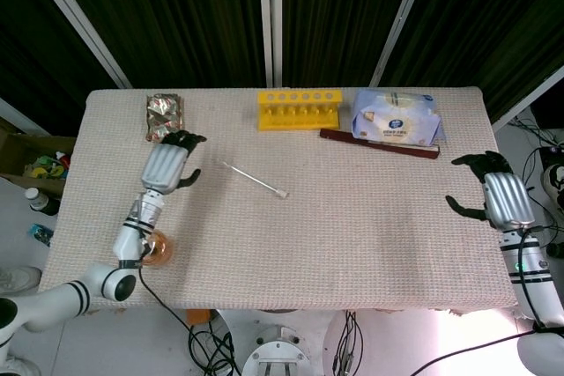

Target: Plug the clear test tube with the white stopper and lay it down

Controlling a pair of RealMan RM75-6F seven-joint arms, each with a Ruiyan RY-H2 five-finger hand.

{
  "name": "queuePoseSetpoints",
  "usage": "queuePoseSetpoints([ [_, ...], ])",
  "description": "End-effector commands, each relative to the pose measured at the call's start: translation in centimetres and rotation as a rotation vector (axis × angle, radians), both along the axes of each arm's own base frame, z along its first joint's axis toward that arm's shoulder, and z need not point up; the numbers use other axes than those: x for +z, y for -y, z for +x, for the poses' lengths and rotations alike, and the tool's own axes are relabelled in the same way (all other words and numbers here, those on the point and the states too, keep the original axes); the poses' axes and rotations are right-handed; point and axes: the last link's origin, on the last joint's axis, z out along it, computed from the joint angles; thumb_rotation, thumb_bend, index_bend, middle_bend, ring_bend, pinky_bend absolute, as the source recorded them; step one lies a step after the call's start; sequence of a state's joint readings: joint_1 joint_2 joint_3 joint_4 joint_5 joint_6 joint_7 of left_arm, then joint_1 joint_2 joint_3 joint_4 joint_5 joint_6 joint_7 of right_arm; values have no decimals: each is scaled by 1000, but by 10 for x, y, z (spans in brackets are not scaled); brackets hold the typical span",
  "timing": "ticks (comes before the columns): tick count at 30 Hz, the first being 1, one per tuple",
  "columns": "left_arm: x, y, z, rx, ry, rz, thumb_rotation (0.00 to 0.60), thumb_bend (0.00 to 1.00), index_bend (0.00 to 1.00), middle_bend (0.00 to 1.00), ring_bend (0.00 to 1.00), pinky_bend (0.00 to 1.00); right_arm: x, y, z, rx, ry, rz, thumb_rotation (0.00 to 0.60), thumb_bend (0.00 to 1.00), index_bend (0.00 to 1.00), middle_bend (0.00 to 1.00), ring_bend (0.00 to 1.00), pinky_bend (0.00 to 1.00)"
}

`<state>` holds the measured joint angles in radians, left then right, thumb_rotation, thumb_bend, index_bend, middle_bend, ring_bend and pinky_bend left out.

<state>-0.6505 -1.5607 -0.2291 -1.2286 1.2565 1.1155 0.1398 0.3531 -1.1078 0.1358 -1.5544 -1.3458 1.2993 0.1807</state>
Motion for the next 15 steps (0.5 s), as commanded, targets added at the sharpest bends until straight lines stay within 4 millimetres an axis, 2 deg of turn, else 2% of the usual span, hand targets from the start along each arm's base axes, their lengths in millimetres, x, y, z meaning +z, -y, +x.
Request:
queuePoseSetpoints([
  [1,86,46,-66,142,-71,136,600,282,249,255,168,216,12,-15,-16,-40,-49,-30,600,281,281,290,190,206],
  [3,111,68,-85,194,-67,180,600,274,251,255,168,216,14,-24,-21,-46,-49,-41,600,292,257,273,189,206],
  [6,133,104,-100,228,-26,229,600,271,252,255,168,216,11,-37,-27,-48,-31,-50,600,292,221,253,188,206],
  [8,139,129,-104,235,18,243,600,271,252,255,168,216,7,-47,-29,-43,-21,-56,600,292,212,249,188,206],
  [12,140,169,-109,246,47,237,600,268,252,256,168,215,0,-60,-29,-26,-12,-52,600,292,210,247,183,206],
  [15,137,192,-108,257,54,228,600,267,252,256,168,213,-5,-68,-29,-21,-20,-28,600,293,205,244,174,201],
])
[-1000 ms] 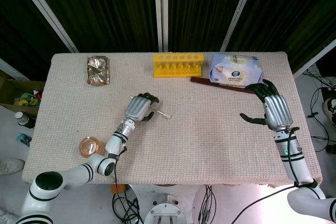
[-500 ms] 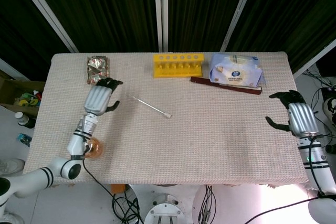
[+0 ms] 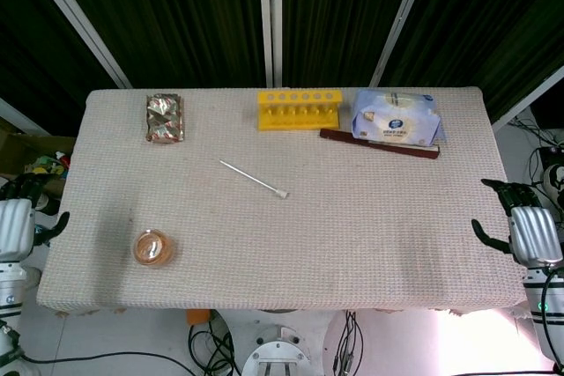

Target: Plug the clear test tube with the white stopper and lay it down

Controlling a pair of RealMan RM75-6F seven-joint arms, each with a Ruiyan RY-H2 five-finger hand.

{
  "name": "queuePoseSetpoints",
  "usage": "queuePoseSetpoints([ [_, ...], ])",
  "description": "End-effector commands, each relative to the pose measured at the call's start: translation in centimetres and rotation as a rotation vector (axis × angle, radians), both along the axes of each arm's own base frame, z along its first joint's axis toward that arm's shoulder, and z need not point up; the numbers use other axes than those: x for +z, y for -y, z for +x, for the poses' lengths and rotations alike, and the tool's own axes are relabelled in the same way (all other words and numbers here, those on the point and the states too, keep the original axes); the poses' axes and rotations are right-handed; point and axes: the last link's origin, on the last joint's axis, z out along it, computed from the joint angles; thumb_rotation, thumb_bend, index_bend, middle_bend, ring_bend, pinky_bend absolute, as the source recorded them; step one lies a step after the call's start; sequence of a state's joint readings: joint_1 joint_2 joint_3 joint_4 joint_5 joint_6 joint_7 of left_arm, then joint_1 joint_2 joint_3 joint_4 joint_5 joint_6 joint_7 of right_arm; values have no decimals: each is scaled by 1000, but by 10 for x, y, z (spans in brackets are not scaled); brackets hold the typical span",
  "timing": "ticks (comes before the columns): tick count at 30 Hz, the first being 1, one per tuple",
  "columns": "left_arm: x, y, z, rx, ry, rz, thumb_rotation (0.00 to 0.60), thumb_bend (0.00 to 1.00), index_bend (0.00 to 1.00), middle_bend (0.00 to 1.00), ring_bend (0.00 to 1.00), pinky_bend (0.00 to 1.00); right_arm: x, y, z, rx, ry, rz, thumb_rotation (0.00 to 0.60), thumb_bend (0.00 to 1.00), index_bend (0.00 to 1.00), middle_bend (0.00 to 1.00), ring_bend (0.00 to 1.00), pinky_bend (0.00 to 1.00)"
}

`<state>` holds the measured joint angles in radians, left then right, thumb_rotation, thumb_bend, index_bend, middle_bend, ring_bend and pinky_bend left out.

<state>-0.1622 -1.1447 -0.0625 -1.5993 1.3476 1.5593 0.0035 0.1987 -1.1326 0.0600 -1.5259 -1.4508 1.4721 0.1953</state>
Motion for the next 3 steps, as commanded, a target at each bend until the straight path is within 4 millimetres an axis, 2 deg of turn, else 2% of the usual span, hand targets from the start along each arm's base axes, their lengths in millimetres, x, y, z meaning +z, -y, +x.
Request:
queuePoseSetpoints([
  [1,-1,30,2,13,20,-17,600,266,252,255,168,212,-5,-8,0,2,-4,25,600,294,204,243,173,200],
  [3,-2,40,4,17,24,-19,600,267,256,256,168,212,-7,-9,2,11,-4,36,600,297,201,240,165,192],
])
